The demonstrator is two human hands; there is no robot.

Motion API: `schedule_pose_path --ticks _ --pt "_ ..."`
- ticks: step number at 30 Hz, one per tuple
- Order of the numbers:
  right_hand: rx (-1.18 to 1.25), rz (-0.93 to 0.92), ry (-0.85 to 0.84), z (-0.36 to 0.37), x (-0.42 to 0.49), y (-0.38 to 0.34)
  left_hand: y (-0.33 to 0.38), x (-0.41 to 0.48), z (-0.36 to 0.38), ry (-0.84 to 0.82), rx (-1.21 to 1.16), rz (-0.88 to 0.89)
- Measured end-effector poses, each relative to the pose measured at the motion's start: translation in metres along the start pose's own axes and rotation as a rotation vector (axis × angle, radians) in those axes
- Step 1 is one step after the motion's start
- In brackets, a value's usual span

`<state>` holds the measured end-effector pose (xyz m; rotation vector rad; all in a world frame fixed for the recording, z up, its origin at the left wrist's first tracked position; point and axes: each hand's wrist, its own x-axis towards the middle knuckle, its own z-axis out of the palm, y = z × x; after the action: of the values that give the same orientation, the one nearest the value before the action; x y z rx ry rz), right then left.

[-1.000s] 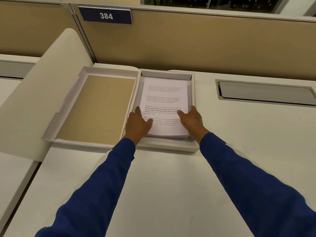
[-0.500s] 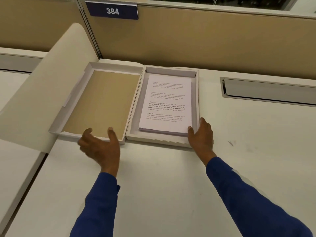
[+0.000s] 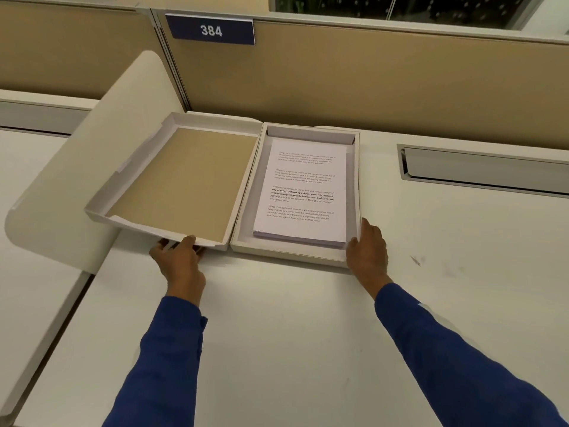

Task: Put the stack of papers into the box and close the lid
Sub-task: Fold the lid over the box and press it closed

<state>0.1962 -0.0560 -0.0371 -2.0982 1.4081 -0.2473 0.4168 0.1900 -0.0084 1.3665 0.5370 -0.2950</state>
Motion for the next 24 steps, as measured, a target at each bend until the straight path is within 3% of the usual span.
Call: schedule_pose_path --ticks 3,7,10,18,21,24 --pt "0.006 -0.012 -0.021 -0.004 -0.001 0.003 0.002 -0.013 0.004 -0.059 -0.133 0.05" --pt "0.024 -0.023 -0.019 -0.006 -0.006 0.006 0.007 -0.03 0.012 -0.098 -0.075 0.258" --pt "0.024 -0.02 -0.015 -0.006 -0.009 0.005 0.016 -0.041 0.018 -0.169 0.069 0.549" --pt "0.174 0.011 -0.009 -0.019 -0.009 0.007 0.011 -0.058 0.041 -0.394 0.745 1.375" --pt "0.418 0.126 0.059 -0.036 -0.003 0.002 -0.002 -0.057 0.05 -0.453 0.916 1.648" --pt "1.018 0.391 -0.009 -0.058 0.003 -0.009 -0.019 -0.054 0.054 -0.513 1.062 1.761"
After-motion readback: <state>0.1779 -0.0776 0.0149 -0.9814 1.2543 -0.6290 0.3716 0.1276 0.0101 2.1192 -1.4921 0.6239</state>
